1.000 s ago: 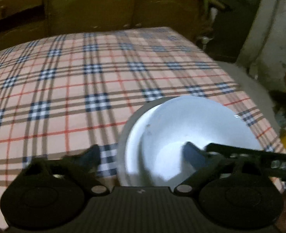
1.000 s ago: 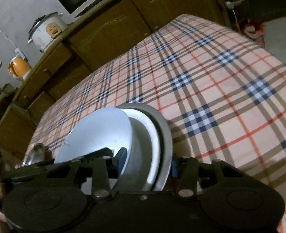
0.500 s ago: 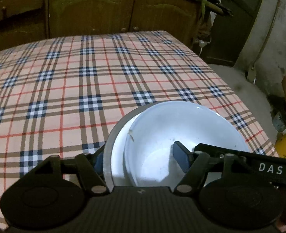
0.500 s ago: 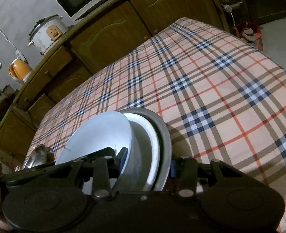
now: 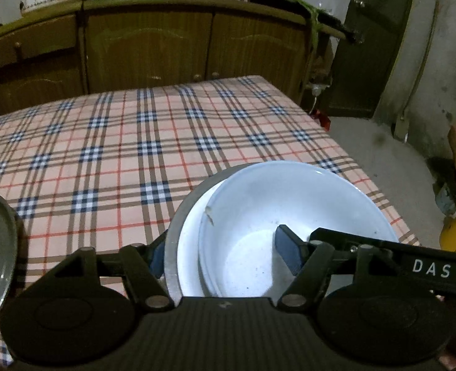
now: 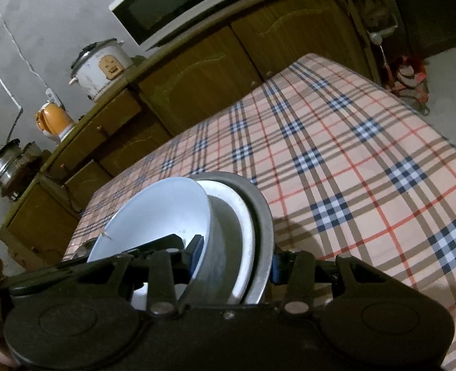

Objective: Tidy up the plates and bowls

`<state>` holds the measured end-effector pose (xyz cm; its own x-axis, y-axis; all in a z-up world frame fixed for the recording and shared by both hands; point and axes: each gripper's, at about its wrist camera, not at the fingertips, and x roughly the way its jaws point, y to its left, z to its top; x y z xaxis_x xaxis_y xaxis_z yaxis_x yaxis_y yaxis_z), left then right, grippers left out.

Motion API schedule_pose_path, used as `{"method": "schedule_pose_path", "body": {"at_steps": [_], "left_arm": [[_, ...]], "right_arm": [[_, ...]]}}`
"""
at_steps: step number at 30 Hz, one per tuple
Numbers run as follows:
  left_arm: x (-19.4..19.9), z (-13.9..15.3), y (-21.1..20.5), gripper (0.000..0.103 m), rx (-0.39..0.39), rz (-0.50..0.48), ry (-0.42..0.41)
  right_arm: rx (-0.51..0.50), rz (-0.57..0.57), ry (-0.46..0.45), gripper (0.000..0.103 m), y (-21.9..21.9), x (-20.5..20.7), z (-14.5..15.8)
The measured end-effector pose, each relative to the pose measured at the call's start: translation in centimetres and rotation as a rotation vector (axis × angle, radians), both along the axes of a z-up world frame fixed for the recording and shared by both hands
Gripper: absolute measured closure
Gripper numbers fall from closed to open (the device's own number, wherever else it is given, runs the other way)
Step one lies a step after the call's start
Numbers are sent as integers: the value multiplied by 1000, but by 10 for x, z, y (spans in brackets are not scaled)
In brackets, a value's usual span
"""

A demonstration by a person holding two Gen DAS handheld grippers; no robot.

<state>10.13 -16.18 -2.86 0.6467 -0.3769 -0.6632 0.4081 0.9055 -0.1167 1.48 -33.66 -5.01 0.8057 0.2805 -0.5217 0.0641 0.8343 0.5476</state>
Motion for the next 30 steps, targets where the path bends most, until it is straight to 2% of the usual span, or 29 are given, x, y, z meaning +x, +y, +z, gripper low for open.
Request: {"method": "schedule_pose_path", "body": {"at_steps": [15, 30], "left_arm": [[-33, 34, 16, 31, -10, 33, -79], [-51, 48, 35, 31, -15, 68, -113]], "right_arm": [[-15, 27, -80, 51, 15, -30, 40], [-25, 63, -114, 51, 36, -39, 54]]}}
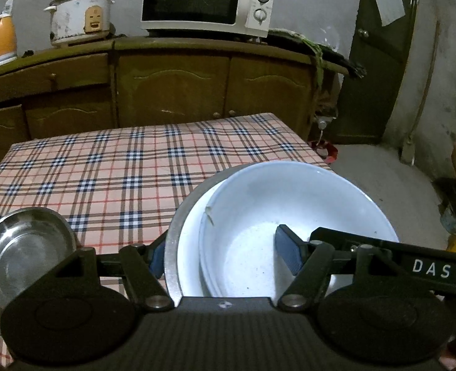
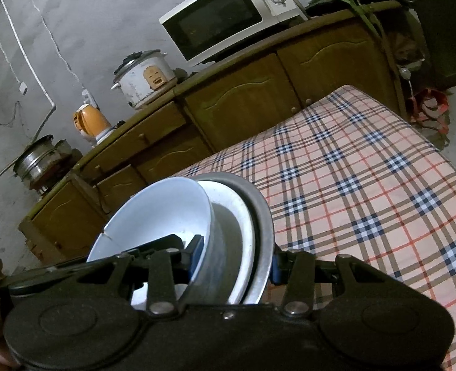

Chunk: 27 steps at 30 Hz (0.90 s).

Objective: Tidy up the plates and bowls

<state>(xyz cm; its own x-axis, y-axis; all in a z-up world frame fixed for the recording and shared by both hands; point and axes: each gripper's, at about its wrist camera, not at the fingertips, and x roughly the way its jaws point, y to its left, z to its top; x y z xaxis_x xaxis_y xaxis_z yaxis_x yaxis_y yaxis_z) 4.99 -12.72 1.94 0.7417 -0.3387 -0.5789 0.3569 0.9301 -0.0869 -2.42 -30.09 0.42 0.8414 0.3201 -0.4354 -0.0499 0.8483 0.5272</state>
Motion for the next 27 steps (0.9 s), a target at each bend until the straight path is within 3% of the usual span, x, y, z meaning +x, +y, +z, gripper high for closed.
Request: {"method": "schedule_pose_path", "body": {"at_steps": [27], "left_arm": [[-9, 13, 44, 31, -13, 93, -28]], "right_arm": [[-20, 93, -26, 51, 47, 12, 15]]}}
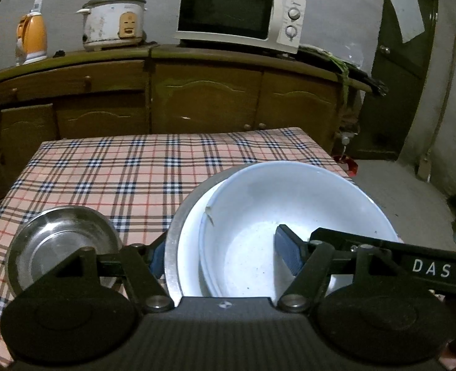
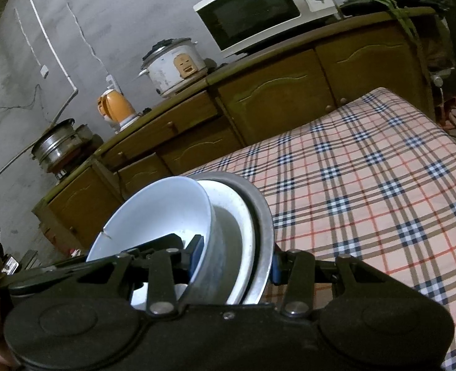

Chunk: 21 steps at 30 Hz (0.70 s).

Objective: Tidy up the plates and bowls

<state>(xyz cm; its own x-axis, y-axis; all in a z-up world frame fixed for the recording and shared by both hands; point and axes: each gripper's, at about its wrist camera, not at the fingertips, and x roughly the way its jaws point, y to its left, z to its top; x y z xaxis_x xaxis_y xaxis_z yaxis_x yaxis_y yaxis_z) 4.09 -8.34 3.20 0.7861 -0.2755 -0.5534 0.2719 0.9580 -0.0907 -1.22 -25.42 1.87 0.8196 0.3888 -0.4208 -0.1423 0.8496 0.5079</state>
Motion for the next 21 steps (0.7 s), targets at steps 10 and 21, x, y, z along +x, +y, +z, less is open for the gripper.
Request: {"method": "schedule_pose_path", "body": {"at_steps": [10, 21], "left_arm": [[1, 3, 18, 31, -9, 34, -9], [-1, 5, 41, 31, -18, 81, -16]], "right_arm": [[-10, 35, -9, 51, 21, 7, 5], [-19, 77, -16, 51, 49, 16, 8]]}}
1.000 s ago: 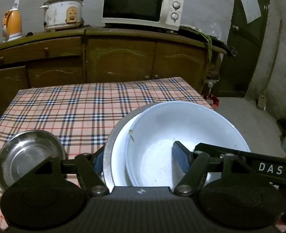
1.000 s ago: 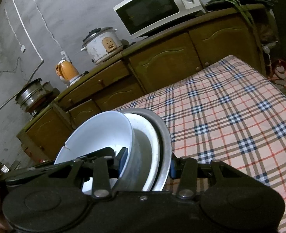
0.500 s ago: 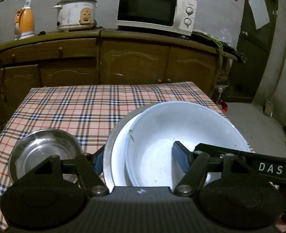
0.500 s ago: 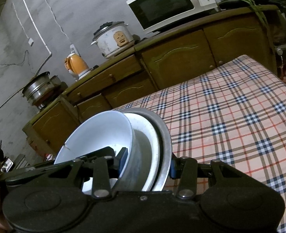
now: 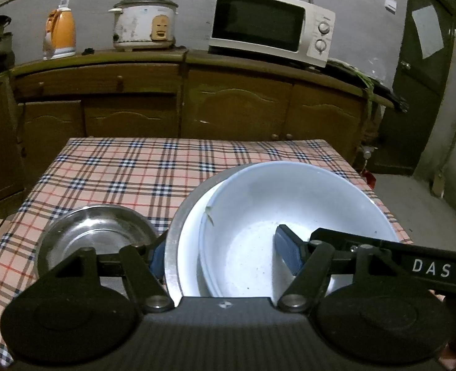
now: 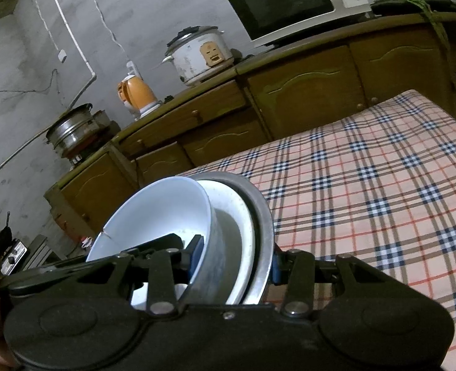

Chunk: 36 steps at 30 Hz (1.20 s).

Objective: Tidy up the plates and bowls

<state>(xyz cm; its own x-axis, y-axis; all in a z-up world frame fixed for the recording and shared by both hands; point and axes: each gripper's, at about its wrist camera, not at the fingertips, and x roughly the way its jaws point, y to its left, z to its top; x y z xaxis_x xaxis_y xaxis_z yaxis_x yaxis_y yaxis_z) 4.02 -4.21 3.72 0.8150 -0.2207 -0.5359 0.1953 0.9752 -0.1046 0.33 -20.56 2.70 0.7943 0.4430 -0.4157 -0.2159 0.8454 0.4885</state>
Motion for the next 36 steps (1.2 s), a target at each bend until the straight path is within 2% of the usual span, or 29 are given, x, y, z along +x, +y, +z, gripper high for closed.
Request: {"method": "schedule_pose_path", "body": {"at_steps": [36], "left_arm": [[0, -3, 83, 31, -25, 148, 11]], "right_arm": [[-25, 143, 6, 51, 99, 34, -3]]}}
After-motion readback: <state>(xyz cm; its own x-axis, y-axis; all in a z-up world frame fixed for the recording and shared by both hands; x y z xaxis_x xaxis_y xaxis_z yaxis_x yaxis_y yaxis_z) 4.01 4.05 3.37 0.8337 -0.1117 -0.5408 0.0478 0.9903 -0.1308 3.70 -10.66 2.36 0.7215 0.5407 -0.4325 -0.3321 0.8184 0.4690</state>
